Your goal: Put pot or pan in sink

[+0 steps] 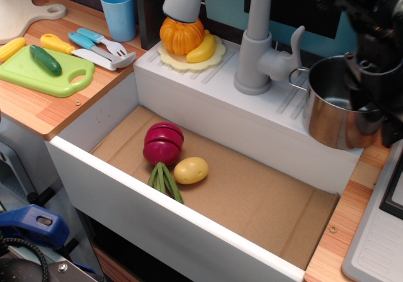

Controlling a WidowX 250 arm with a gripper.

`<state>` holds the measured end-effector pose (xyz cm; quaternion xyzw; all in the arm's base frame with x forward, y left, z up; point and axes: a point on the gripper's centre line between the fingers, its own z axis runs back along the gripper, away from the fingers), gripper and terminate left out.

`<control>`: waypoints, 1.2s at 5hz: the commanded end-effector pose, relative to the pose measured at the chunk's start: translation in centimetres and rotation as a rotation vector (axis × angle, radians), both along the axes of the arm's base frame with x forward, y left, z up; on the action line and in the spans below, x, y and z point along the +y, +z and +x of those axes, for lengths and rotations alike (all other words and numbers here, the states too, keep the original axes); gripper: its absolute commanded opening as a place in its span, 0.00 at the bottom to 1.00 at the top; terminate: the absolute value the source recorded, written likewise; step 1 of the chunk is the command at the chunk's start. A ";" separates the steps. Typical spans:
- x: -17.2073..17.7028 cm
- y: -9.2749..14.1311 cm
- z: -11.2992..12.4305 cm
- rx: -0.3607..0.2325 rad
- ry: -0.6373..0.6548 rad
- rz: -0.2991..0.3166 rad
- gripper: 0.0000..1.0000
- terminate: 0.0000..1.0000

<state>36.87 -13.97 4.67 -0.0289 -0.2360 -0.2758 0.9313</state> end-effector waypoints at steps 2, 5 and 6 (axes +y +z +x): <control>-0.1 0.3 0.6 -0.060 0.031 0.026 0.00 0.00; -0.4 3.3 -3.2 0.008 0.187 0.087 0.00 0.00; 0.3 3.3 -4.7 0.044 0.258 0.089 0.00 0.00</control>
